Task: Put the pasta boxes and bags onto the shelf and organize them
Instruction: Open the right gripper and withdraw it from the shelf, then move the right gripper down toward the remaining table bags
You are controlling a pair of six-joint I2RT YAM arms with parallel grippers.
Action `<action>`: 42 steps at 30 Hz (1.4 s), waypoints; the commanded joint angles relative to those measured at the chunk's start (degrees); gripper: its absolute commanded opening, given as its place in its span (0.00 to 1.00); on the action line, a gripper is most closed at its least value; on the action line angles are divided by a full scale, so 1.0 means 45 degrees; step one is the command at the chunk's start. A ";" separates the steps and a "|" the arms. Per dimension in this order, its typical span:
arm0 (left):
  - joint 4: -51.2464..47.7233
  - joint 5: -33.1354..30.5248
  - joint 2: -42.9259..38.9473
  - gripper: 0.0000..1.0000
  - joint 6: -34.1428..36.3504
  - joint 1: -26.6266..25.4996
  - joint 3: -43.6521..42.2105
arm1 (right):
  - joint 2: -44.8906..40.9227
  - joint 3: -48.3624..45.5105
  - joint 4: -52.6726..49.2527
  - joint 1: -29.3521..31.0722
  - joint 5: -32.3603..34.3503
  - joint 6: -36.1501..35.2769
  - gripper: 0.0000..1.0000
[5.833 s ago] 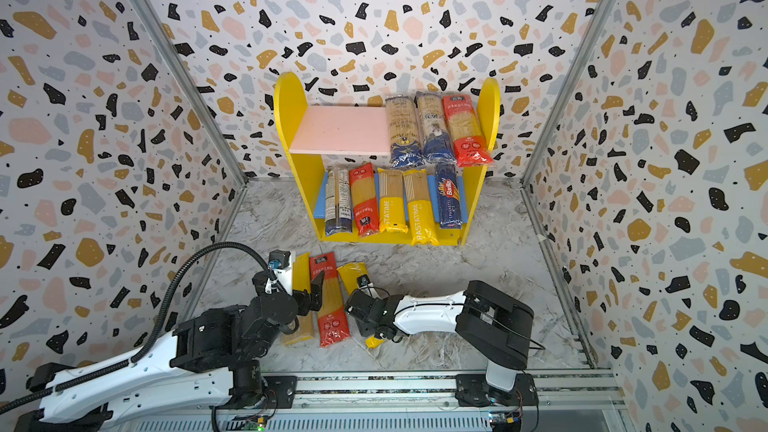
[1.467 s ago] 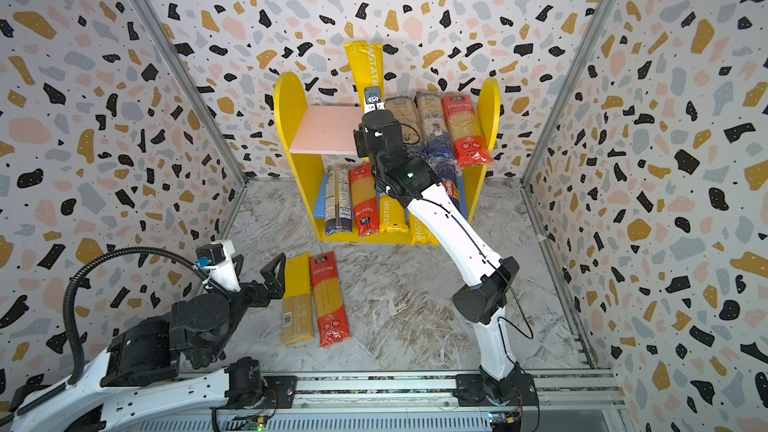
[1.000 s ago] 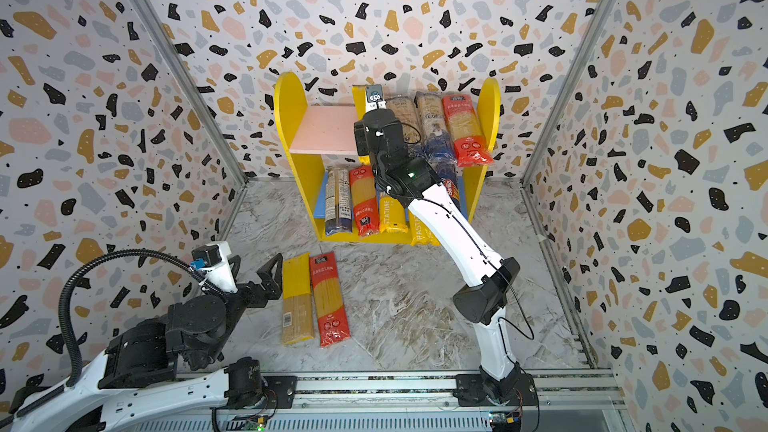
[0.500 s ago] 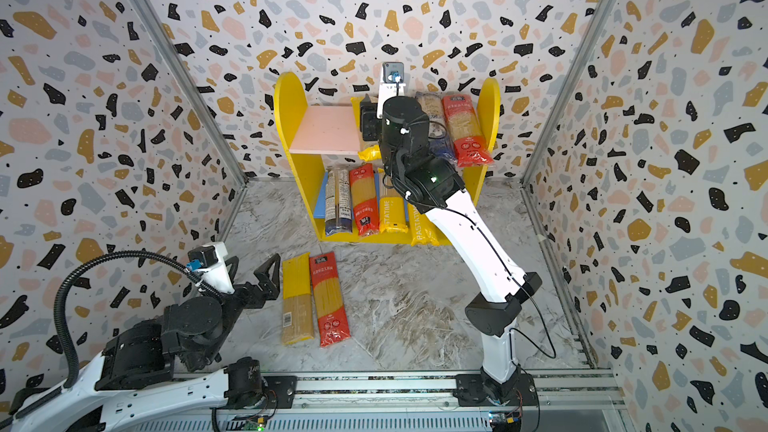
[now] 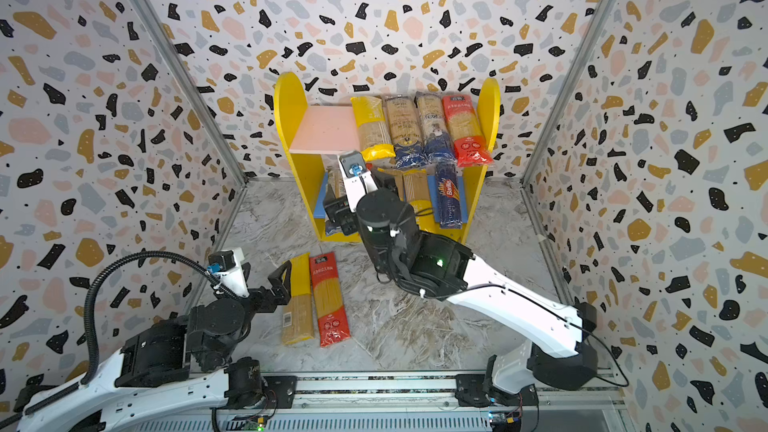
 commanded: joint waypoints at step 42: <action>0.2930 0.4649 0.2922 1.00 -0.5485 0.3919 -0.6874 | -0.7052 -1.1993 -0.3249 0.3071 -0.0615 1.0507 0.90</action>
